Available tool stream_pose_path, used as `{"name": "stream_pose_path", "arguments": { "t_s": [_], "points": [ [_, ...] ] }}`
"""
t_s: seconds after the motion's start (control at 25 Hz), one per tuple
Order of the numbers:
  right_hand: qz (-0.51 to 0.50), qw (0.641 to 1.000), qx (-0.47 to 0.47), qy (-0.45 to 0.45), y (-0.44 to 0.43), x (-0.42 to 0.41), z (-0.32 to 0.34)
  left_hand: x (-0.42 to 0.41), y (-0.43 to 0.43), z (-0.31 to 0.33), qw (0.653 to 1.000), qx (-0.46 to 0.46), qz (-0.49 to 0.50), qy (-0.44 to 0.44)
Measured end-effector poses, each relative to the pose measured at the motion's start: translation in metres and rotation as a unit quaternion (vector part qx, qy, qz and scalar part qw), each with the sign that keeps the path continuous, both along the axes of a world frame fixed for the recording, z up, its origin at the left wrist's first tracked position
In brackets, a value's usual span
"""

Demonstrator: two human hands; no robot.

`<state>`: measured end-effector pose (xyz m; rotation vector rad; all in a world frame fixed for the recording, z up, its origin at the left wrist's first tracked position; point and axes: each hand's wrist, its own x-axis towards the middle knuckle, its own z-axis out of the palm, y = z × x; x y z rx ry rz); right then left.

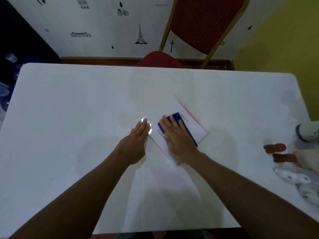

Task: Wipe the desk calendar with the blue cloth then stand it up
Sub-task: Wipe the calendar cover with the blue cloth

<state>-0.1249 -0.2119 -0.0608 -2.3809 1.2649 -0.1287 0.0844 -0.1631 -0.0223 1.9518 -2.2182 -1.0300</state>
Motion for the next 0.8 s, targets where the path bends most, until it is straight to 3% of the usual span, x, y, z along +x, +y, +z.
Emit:
{"name": "stream_pose_path", "arguments": {
  "t_s": [0.16, 0.28, 0.56, 0.8],
  "points": [
    [0.051, 0.998, 0.034, 0.004, 0.056, -0.032, 0.005, 0.000, 0.000, 0.000, 1.000, 0.001, 0.000, -0.001],
    [0.102, 0.994, 0.026, 0.029, 0.042, -0.042, 0.011, 0.002, 0.000, -0.001, 1.000, -0.001, -0.002, 0.001],
    [0.018, 0.998, 0.023, 0.052, -0.056, 0.012, 0.014, 0.002, 0.001, -0.004, 1.000, -0.010, 0.004, 0.010],
    [0.055, 0.997, -0.001, 0.045, 0.016, 0.006, 0.007, 0.002, 0.001, -0.007, 1.000, -0.007, -0.003, -0.009]
  ]
}}
